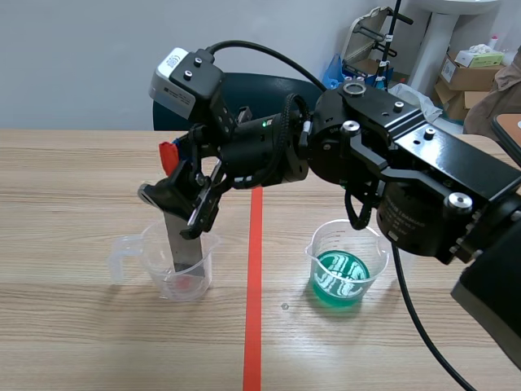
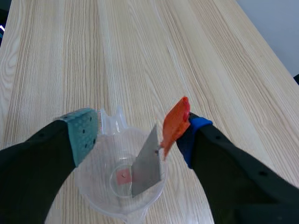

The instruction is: Do the redox reaction experiment

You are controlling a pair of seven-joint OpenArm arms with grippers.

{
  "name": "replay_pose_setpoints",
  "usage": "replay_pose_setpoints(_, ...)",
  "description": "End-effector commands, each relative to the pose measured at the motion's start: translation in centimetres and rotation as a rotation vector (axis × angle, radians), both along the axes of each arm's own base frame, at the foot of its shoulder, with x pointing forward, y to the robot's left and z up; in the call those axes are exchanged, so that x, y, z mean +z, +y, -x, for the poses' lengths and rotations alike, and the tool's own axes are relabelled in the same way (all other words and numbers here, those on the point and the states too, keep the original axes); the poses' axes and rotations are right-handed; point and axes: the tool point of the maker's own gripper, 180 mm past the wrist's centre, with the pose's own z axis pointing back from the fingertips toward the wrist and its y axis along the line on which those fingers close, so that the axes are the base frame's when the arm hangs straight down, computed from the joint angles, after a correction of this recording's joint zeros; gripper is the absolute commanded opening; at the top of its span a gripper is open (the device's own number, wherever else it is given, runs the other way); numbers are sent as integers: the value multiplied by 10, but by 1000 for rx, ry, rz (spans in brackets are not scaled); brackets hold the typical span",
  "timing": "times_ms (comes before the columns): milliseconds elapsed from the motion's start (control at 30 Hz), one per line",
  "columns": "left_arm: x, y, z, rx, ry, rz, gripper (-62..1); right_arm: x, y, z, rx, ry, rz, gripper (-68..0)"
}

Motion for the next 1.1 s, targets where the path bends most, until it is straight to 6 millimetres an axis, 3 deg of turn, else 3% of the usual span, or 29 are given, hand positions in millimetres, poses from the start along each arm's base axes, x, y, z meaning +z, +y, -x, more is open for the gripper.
replay_pose_setpoints(0, 4, -2, -1, 0, -15, 21, 14, 15, 8, 0, 18, -16, -46, -250)
replay_pose_setpoints(200, 4, -2, -1, 0, -15, 21, 14, 19, 13, 2, 25, -17, -64, -75)
replay_pose_setpoints(333, 4, -2, -1, 0, -15, 21, 14, 21, 17, 3, 28, -16, -72, -3)
replay_pose_setpoints(700, 4, -2, -1, 0, -15, 21, 14, 23, 19, 6, 31, 5, -97, 4)
replay_pose_setpoints(1067, 4, -2, -1, 0, -14, 20, 14, 18, 23, 31, 44, 74, -151, 4)
